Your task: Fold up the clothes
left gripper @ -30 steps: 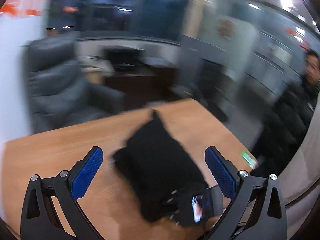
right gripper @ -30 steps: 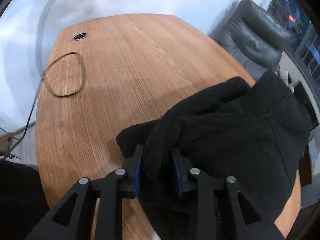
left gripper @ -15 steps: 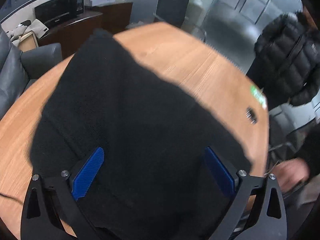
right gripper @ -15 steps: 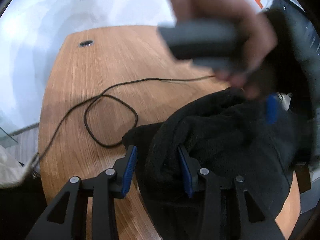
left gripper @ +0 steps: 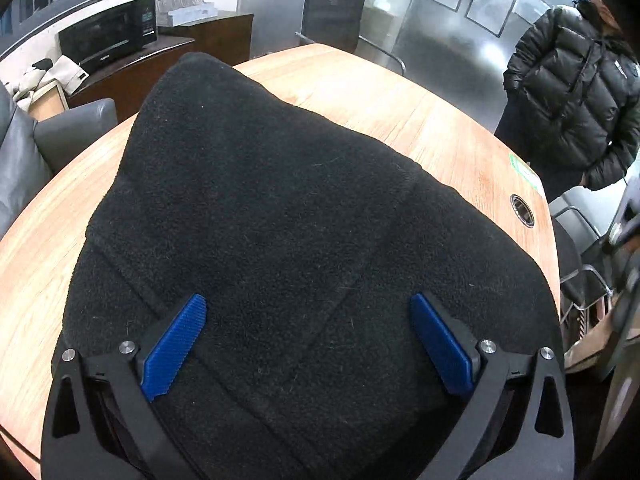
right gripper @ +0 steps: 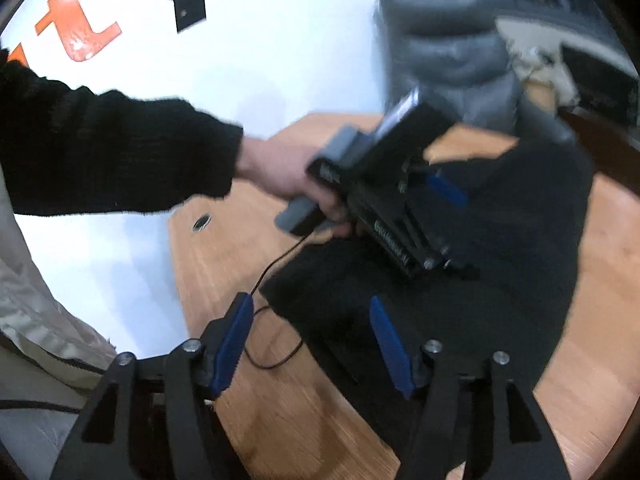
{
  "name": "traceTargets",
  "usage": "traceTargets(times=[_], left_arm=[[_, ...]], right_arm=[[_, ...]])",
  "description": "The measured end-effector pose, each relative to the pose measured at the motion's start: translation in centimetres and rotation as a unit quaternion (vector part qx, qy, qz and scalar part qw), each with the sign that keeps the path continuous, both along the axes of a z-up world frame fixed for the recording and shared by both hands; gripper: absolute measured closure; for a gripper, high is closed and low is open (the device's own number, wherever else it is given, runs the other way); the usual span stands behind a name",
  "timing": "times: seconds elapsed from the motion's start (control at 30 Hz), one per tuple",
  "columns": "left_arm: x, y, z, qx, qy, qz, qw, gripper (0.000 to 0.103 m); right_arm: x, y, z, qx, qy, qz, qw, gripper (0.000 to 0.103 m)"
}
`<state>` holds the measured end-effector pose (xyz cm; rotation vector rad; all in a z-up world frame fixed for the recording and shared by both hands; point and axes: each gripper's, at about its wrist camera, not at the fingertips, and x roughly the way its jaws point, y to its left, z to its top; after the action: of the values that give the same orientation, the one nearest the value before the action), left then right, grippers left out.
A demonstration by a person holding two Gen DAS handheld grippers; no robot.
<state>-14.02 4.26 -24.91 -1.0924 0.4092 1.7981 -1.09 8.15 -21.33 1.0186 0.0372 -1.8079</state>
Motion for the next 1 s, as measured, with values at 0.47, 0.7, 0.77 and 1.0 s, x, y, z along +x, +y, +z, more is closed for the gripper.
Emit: traceTargets(times=[0.47, 0.7, 0.77, 1.0], left_arm=[[2.0, -4.5, 5.5, -0.008, 0.015, 0.094, 0.9954, 0.001], [4.9, -4.3, 6.4, 0.034, 0.011, 0.108, 0.9935, 0.0], [5.4, -4.0, 5.1, 0.026, 0.004, 0.11, 0.9936, 0.0], [5.9, -5.5, 1.7, 0.022, -0.001, 0.149, 0.9886, 0.0]], right_arm=[[-1.1, -6.6, -6.1, 0.084, -0.036, 0.03, 0.995, 0.064], [1.9, 4.6, -1.2, -0.048, -0.056, -0.086, 0.994, 0.031], [2.1, 8.8, -0.9, -0.046, -0.053, -0.145, 0.987, 0.026], [-1.7, 14.8, -4.3, 0.012, -0.088, -0.256, 0.962, 0.025]])
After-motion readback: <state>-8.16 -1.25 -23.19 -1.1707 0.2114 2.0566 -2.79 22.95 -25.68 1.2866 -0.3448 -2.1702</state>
